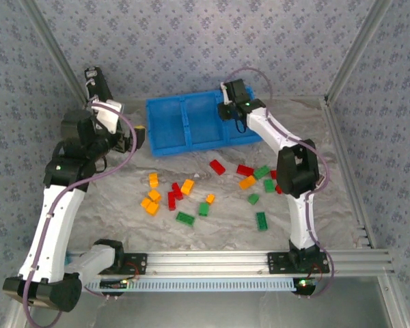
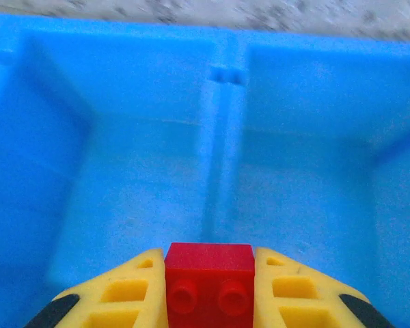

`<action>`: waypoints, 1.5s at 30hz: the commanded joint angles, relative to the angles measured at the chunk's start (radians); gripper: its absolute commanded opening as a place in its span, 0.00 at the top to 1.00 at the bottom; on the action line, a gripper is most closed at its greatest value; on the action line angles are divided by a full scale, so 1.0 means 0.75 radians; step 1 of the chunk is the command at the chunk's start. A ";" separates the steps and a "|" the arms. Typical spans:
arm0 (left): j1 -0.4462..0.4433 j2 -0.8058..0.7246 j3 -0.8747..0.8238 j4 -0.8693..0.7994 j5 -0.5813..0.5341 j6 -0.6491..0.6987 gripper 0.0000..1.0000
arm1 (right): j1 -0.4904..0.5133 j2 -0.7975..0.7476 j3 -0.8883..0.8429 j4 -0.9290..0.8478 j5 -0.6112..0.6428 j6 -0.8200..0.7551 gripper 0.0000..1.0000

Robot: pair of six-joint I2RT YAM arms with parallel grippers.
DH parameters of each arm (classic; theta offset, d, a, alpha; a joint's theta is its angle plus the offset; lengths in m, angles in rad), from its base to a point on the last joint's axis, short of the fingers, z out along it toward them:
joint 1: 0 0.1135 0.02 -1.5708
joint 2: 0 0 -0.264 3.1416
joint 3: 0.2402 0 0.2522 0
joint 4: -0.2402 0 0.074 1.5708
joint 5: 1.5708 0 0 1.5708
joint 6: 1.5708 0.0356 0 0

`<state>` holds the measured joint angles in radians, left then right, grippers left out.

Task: Sort the legos into containers by color
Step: Place the lego in the container.

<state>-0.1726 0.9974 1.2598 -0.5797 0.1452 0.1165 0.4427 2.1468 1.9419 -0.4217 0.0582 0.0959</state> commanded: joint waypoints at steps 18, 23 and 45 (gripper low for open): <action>-0.007 -0.195 -0.117 0.085 -0.069 0.023 0.00 | 0.347 0.477 0.687 0.004 -0.084 -0.109 0.73; -0.011 -0.193 -0.141 0.110 -0.072 0.016 0.00 | 0.372 0.556 0.751 -0.043 -0.056 -0.172 0.70; -0.081 -0.185 -0.090 0.078 -0.179 0.074 0.00 | 0.416 -0.021 0.131 -0.105 -0.056 -0.180 0.43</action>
<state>-0.2256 0.8944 1.1839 -0.5350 0.0246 0.1574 0.7361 2.2654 2.1063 -0.5026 0.0113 -0.0422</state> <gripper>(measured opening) 0.999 0.566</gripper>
